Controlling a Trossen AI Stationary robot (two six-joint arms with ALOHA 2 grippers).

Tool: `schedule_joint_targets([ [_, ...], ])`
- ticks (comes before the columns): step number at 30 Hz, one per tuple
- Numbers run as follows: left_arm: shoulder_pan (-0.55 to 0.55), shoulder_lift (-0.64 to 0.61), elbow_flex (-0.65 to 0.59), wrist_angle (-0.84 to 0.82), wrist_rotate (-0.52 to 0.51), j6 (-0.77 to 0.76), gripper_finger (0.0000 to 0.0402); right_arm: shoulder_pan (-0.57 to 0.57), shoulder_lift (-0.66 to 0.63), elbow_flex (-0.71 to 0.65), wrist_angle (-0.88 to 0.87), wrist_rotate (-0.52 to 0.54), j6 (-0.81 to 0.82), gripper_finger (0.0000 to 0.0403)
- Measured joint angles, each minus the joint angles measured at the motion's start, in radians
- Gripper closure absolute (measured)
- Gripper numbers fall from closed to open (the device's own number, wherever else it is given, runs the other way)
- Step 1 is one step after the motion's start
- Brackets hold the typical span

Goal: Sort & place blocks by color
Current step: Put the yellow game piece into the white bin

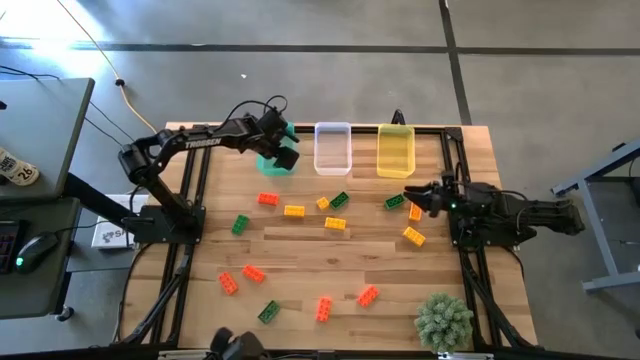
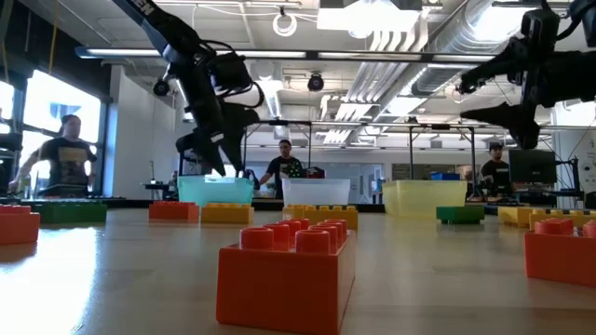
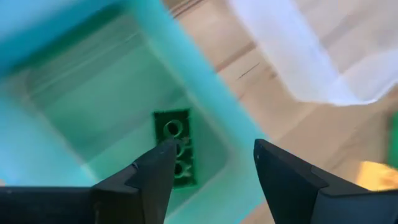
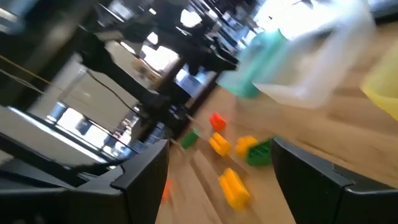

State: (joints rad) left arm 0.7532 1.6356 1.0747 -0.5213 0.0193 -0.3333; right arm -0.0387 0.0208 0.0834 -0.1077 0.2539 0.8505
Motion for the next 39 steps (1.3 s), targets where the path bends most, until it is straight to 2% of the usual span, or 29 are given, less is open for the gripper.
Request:
schedule_joint_targets([
  [8, -0.001, -0.026, 0.127, -0.085, 0.051, 0.075, 0.0195, 0.0, 0.071, 0.0, 0.183, 0.016, -0.089, 0.0135],
  [13, -0.01, -0.085, 0.179, -0.18, 0.051, 0.11, 0.0195, 0.0, 0.175, 0.0, 0.283, 0.016, -0.092, 0.0135],
  [19, -0.036, -0.185, 0.182, -0.323, 0.046, 0.113, 0.0195, 0.0, 0.331, 0.005, 0.391, -0.001, -0.092, 0.0135],
  [29, -0.143, -0.268, 0.182, -0.553, -0.088, 0.101, 0.0195, 0.0, 0.634, 0.257, 0.352, -0.04, -0.281, 0.0135],
  [33, -0.189, -0.275, 0.182, -0.628, -0.108, 0.082, 0.0195, 0.0, 0.752, 0.371, 0.23, -0.081, -0.314, 0.0135],
  [39, -0.263, -0.274, 0.182, -0.684, -0.209, 0.055, 0.0195, 0.004, 0.956, 0.524, 0.069, -0.18, -0.337, 0.0135],
])
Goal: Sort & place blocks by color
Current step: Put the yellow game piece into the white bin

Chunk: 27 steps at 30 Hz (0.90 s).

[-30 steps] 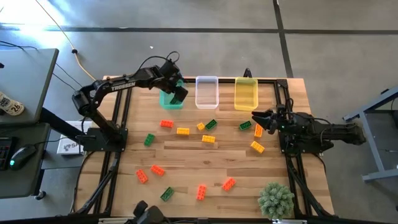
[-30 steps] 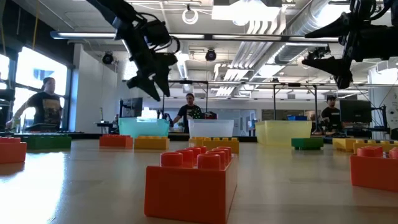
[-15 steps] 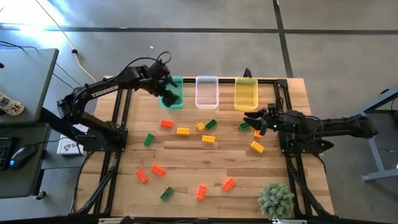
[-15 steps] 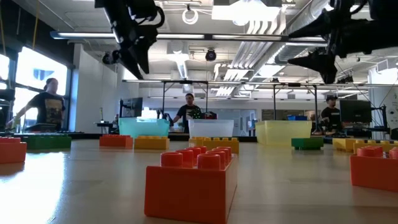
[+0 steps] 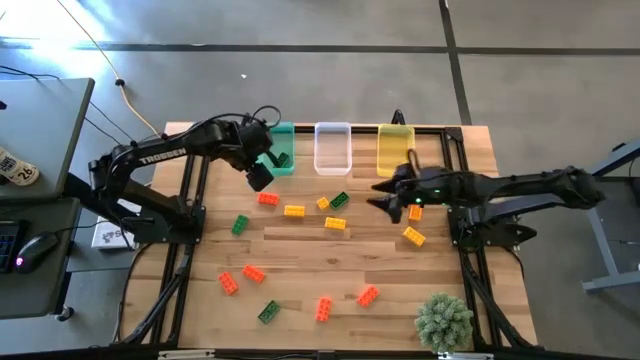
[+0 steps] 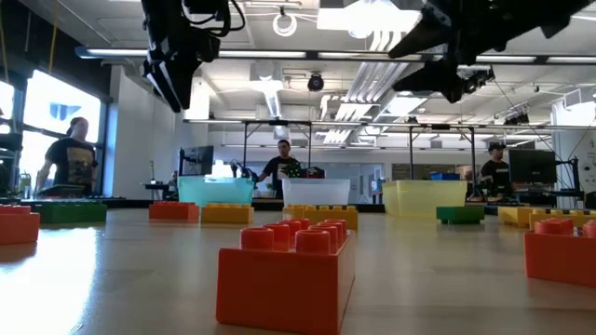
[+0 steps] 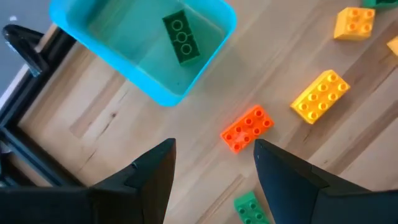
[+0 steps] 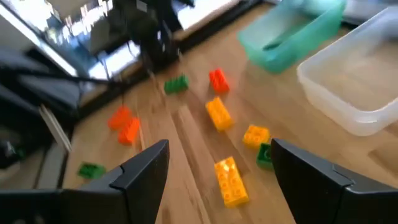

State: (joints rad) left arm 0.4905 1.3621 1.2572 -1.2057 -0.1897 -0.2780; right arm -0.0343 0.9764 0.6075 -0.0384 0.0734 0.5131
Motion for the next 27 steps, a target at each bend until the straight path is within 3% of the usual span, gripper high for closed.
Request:
schedule_joint_targets([
  [14, -0.122, 0.0, -0.001, -0.01, -0.043, -0.051, 0.0195, 0.099, 0.44, 0.195, -0.011, -0.006, -0.16, 0.0135],
  [27, -0.141, 0.001, -0.001, -0.009, -0.046, -0.051, 0.0195, 0.107, 0.711, 0.301, -0.011, 0.027, -0.241, 0.0135],
])
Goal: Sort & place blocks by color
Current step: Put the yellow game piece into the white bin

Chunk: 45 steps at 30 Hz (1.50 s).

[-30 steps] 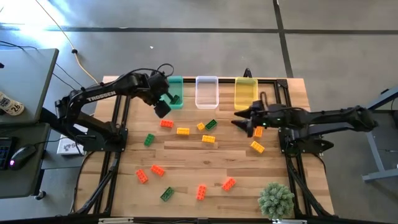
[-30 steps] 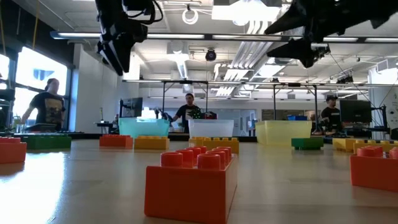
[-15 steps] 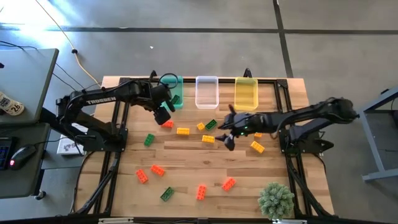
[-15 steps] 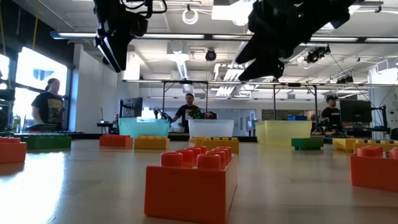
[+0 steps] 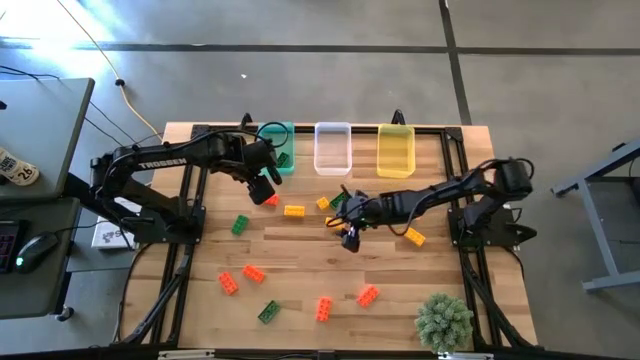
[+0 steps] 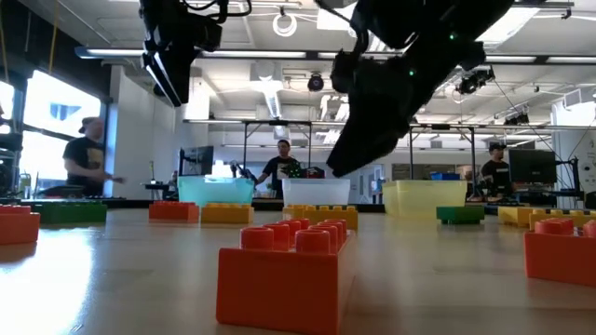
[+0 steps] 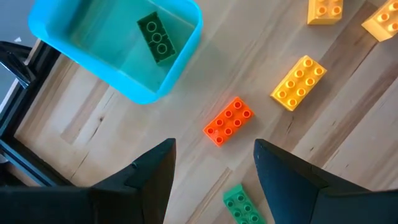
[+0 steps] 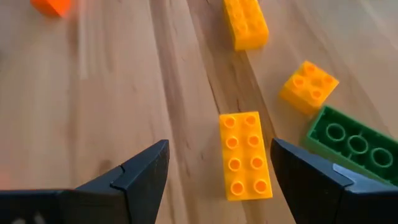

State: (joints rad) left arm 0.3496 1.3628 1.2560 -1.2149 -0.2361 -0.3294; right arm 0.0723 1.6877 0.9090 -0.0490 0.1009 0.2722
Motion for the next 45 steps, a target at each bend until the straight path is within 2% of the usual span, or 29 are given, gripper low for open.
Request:
schedule_joint_targets([
  [7, 0.0, 0.0, 0.0, 0.001, -0.01, 0.0, 0.0195, 0.0, 0.087, 0.007, 0.0, 0.021, 0.02, 0.0135],
  [13, 0.0, 0.0, 0.0, 0.002, -0.019, 0.008, 0.0195, 0.0, 0.107, 0.007, 0.004, 0.064, 0.017, 0.0135],
  [20, 0.0, 0.0, 0.0, 0.004, -0.039, 0.026, 0.0195, 0.0, 0.142, 0.007, 0.012, 0.048, 0.017, 0.0135],
  [24, 0.0, 0.0, 0.0, 0.007, -0.045, 0.047, 0.0195, 0.005, 0.167, 0.008, 0.024, 0.061, 0.078, 0.0137],
  [29, 0.0, 0.0, 0.0, 0.007, -0.045, 0.073, 0.0195, 0.008, 0.169, 0.009, 0.032, 0.092, 0.156, 0.018],
  [35, 0.0, 0.0, 0.0, 0.007, -0.045, 0.079, 0.0195, 0.008, 0.169, 0.008, 0.038, 0.107, 0.205, 0.0286],
  [40, 0.0, 0.0, 0.0, 0.009, -0.045, 0.079, 0.0195, 0.008, 0.17, 0.015, 0.034, 0.102, 0.267, 0.0287],
  [45, 0.0, 0.0, 0.0, 0.011, -0.045, 0.079, 0.0195, 0.01, 0.177, 0.1, 0.011, 0.043, 0.283, 0.0287],
])
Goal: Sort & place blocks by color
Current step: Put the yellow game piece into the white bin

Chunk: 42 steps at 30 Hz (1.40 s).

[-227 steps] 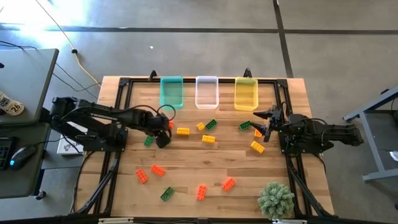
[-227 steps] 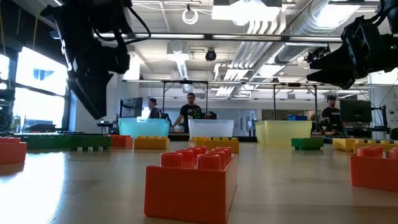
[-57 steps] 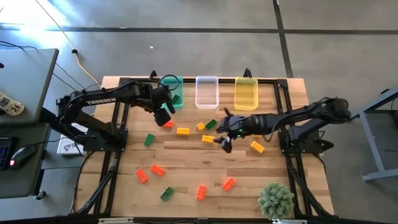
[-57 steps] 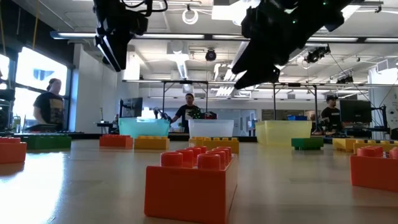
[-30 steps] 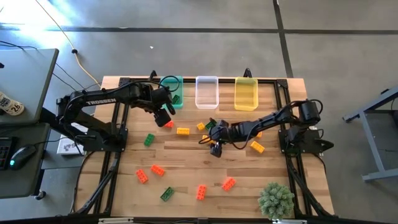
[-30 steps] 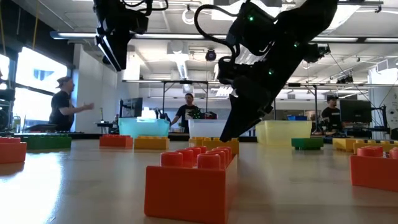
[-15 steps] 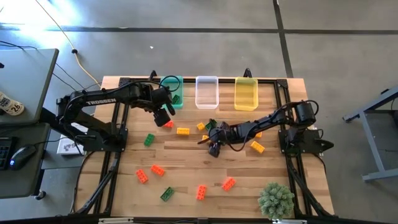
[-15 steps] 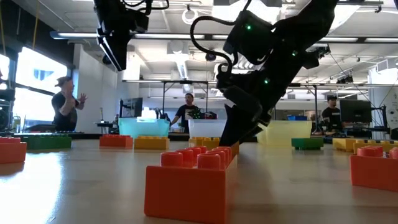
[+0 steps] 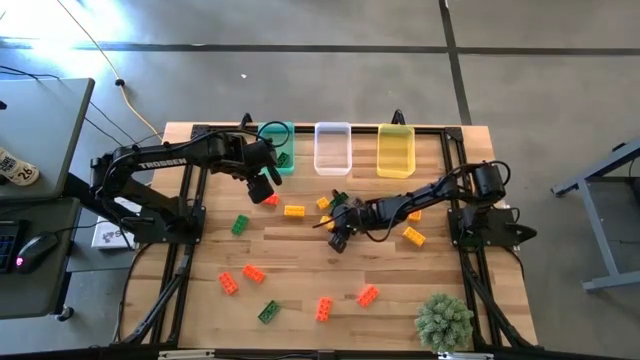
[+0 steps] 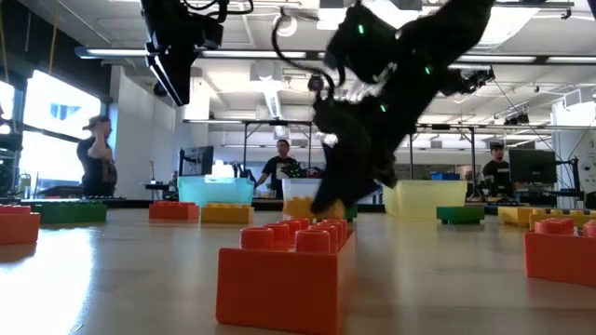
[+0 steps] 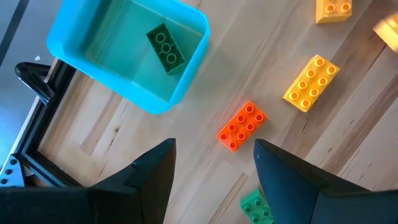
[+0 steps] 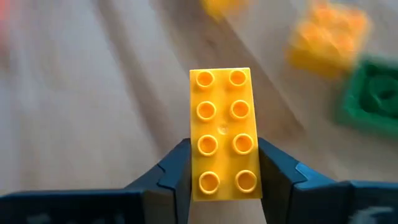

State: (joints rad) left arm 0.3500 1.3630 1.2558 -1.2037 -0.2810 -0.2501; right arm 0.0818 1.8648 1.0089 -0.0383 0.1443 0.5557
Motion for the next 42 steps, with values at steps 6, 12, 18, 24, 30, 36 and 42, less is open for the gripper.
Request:
schedule_joint_targets([
  [6, 0.003, 0.0, 0.0, 0.0, 0.006, 0.0, 0.0195, -0.03, -0.002, 0.174, -0.168, 0.031, -0.106, 0.0287],
  [12, 0.003, 0.0, 0.0, 0.003, 0.008, -0.022, 0.0195, -0.123, -0.003, 0.33, -0.349, 0.043, -0.277, 0.0287],
  [18, 0.003, 0.0, 0.0, 0.002, 0.024, -0.041, 0.0195, -0.249, -0.005, 0.431, -0.466, 0.045, -0.399, 0.0287],
  [24, 0.003, 0.0, 0.0, 0.002, 0.098, -0.081, 0.0195, -0.388, -0.005, 0.451, -0.523, 0.047, -0.464, 0.0287],
  [30, 0.003, 0.0, 0.0, 0.001, 0.143, -0.167, 0.0195, -0.501, -0.005, 0.415, -0.51, 0.021, -0.493, 0.0287],
  [36, 0.002, 0.0, -0.076, 0.048, 0.167, -0.302, 0.0195, -0.585, -0.005, 0.364, -0.387, -0.031, -0.494, 0.0286],
  [42, 0.002, 0.0, -0.2, 0.161, 0.194, -0.321, 0.0195, -0.623, -0.001, 0.338, -0.319, -0.114, -0.536, 0.0285],
])
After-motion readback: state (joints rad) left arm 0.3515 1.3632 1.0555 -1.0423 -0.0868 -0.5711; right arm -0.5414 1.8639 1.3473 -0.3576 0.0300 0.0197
